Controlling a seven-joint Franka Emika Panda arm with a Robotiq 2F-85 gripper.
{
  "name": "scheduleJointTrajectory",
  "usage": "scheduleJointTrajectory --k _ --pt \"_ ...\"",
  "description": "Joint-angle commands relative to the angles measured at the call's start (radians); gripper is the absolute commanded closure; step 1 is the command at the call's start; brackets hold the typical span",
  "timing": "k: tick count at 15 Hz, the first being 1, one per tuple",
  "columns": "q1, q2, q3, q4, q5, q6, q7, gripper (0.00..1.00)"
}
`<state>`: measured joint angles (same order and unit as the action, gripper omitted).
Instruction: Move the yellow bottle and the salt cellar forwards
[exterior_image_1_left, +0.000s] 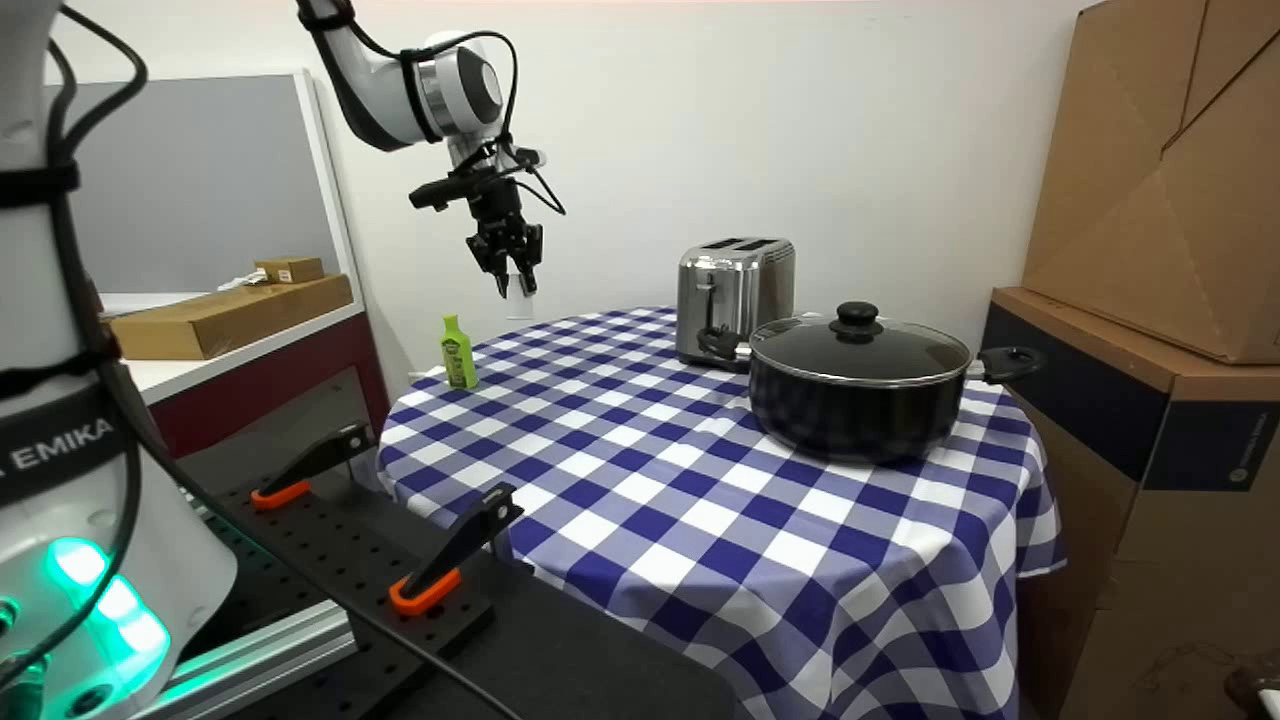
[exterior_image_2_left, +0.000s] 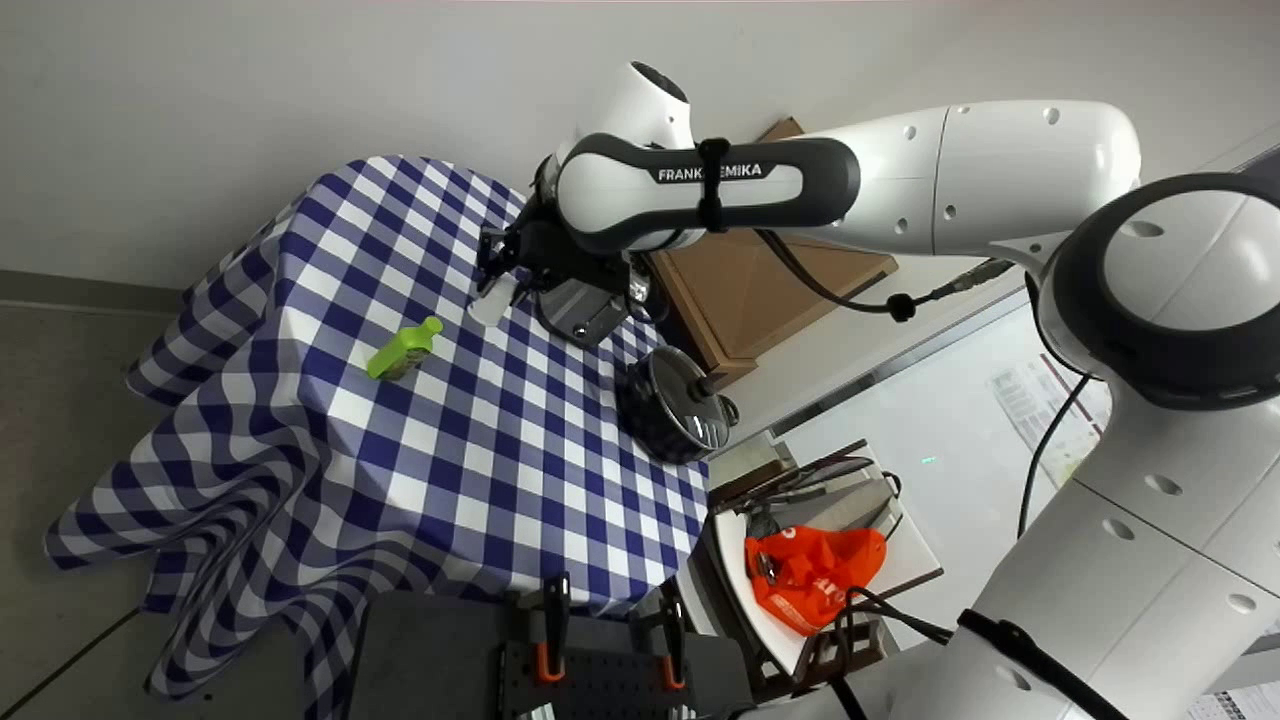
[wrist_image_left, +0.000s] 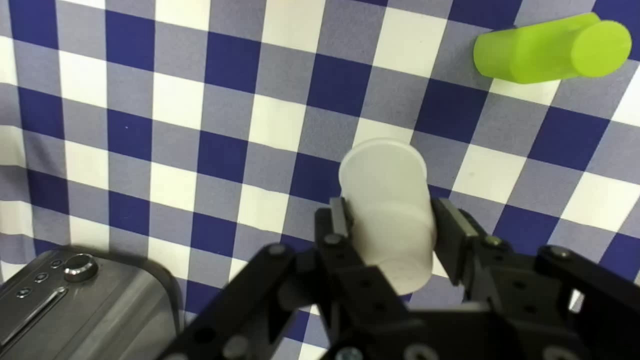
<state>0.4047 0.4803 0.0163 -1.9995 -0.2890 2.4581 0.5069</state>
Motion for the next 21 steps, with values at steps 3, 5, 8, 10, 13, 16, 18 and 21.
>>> scheduleJointTrajectory --k 3,5,8,10,13,16,18,21 --pt "0.031 -0.093 -0.020 -0.155 -0.079 0.114 0.103 0.81" --pt "0.017 -0.098 -0.003 -0.175 -0.050 0.116 0.094 0.81" --pt "0.002 -0.076 -0.010 -0.184 -0.048 0.125 0.087 0.81" --pt "-0.001 -0.062 -0.020 -0.184 -0.062 0.129 0.085 0.81" --pt "-0.001 -0.027 -0.029 -0.166 -0.075 0.142 0.079 0.81" --pt "0.012 0.023 -0.030 -0.139 -0.079 0.161 0.063 0.81" --pt "0.025 0.049 -0.033 -0.130 -0.079 0.173 0.050 0.81" --pt "0.044 0.079 -0.041 -0.125 -0.079 0.185 0.032 0.81"
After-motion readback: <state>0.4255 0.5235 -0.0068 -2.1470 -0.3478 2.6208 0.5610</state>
